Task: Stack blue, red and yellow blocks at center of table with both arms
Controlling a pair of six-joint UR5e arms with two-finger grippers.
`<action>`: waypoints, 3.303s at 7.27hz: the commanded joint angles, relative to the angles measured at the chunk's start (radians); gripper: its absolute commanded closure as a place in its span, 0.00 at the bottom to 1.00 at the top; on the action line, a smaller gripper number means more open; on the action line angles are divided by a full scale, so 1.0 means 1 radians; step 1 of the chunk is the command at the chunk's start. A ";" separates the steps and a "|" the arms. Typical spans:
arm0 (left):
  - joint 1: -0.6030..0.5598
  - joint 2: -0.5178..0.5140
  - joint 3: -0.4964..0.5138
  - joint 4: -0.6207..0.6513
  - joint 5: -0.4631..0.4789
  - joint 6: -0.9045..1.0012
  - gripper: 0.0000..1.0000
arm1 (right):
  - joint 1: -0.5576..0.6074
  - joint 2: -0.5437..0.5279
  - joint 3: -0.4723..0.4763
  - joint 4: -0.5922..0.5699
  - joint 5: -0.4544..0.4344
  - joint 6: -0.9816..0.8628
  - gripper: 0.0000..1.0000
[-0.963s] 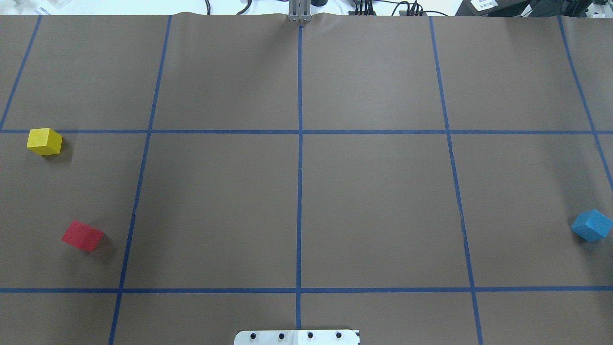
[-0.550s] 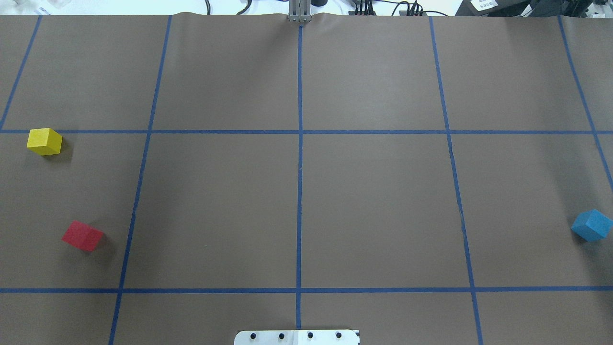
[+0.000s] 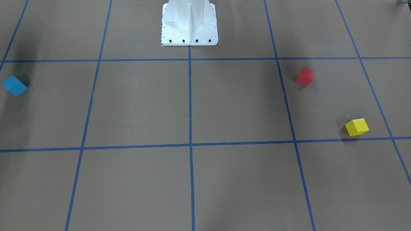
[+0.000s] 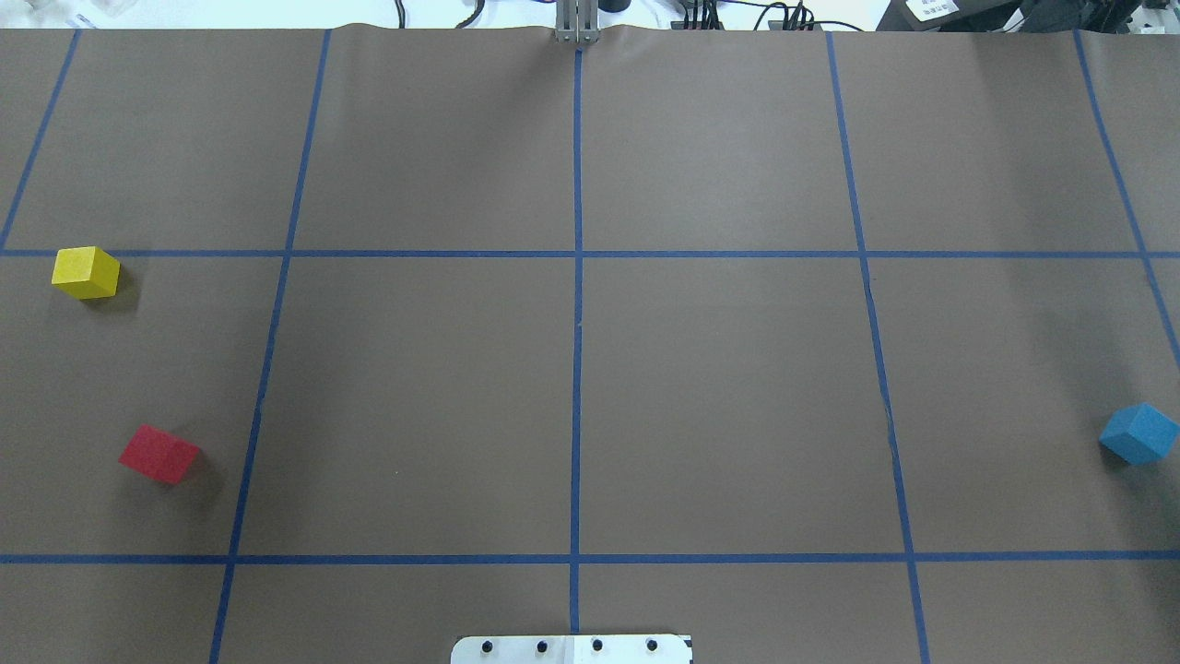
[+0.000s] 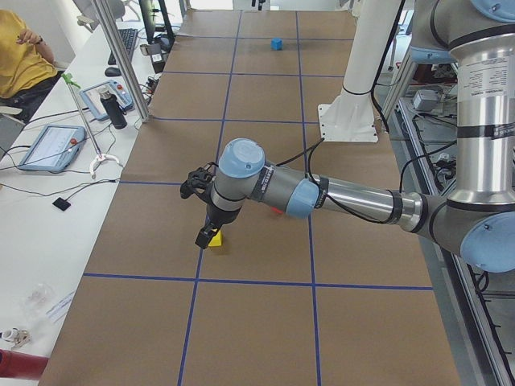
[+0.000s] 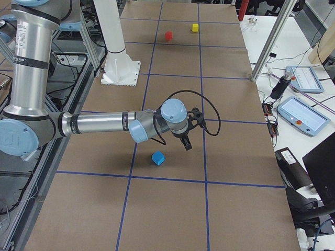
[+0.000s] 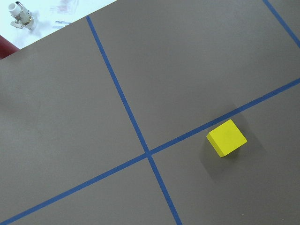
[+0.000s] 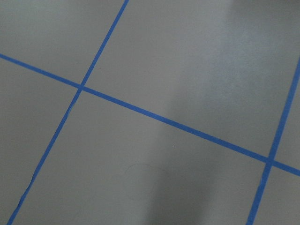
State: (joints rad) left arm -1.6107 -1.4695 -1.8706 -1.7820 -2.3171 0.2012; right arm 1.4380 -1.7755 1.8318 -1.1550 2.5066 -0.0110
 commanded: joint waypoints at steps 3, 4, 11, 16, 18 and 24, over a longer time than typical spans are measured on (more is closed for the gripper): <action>0.000 0.001 -0.005 -0.002 -0.005 0.003 0.00 | -0.221 -0.133 -0.003 0.101 -0.141 0.042 0.02; 0.000 0.001 -0.005 -0.002 -0.005 0.003 0.00 | -0.249 -0.134 -0.011 0.101 -0.153 0.043 0.03; 0.000 0.009 -0.001 -0.002 -0.005 0.006 0.00 | -0.424 -0.137 -0.143 0.273 -0.235 0.134 0.02; 0.000 0.014 -0.001 -0.014 -0.005 0.006 0.00 | -0.519 -0.139 -0.161 0.271 -0.321 0.125 0.66; 0.000 0.015 -0.004 -0.014 -0.005 0.006 0.00 | -0.519 -0.121 -0.152 0.271 -0.351 0.123 1.00; 0.000 0.015 -0.005 -0.014 -0.007 0.006 0.00 | -0.537 0.318 -0.157 0.020 -0.347 0.506 1.00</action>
State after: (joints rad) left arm -1.6107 -1.4530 -1.8774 -1.7963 -2.3240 0.2071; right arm 0.9141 -1.6019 1.6745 -0.9915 2.1629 0.3874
